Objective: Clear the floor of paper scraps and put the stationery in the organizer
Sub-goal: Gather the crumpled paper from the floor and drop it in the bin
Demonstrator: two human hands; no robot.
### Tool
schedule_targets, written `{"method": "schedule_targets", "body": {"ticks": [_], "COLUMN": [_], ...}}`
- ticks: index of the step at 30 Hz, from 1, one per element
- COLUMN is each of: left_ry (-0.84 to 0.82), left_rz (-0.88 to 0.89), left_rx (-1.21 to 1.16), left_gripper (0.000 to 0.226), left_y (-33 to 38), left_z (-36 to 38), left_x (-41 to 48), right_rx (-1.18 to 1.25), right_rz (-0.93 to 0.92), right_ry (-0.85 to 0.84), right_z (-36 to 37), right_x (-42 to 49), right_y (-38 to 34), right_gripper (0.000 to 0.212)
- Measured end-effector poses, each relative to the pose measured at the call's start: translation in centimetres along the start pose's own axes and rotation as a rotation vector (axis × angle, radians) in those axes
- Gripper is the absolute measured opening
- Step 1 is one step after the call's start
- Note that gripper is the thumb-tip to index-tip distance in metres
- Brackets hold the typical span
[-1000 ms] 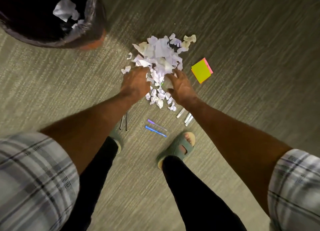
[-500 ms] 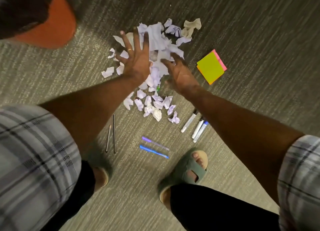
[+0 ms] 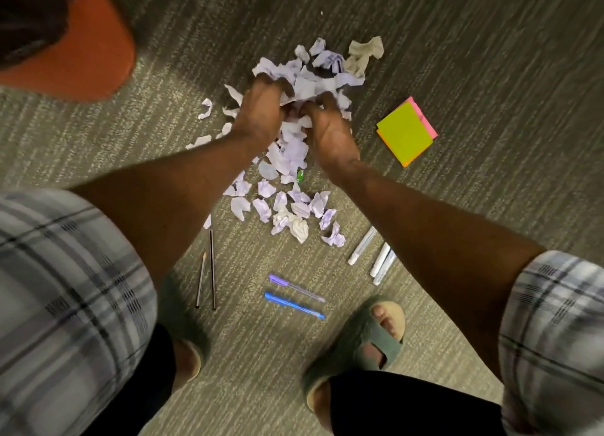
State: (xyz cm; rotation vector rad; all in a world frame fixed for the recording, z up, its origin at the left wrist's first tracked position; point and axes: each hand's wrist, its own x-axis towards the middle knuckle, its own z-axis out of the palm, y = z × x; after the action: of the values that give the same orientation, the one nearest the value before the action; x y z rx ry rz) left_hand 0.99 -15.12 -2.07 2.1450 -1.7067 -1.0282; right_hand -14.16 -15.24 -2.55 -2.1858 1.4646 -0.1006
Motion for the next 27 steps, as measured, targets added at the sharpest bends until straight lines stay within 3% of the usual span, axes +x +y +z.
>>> {"method": "schedule_targets", "body": {"ticks": [5, 9, 16, 27], "left_ry": [0.068, 0.059, 0.044, 0.111], "left_rz": [-0.142, -0.326, -0.374, -0.358], "left_rx": [-0.253, -0.457, -0.595, -0.580], "left_gripper": [0.027, 0.047, 0.036, 0.030], "left_y": [2.1, 3.5, 6.8, 11.9], "left_z": [-0.4, -2.3, -8.7, -21.2], "left_x": [-3.1, -5.6, -9.9, -15.4], "right_rx": [0.143, 0.176, 0.164, 0.155], "right_rz": [0.109, 0.195, 0.151, 0.129], "right_ry": [0.056, 0.083, 0.075, 0.008], "right_z": [-2.5, -5.3, -11.5, -23.3], "right_x": [-1.3, -3.5, -6.1, -6.8], "right_y": [-2.3, -3.9, -8.0, -17.1], "right_gripper": [0.025, 0.022, 0.018, 0.017]}}
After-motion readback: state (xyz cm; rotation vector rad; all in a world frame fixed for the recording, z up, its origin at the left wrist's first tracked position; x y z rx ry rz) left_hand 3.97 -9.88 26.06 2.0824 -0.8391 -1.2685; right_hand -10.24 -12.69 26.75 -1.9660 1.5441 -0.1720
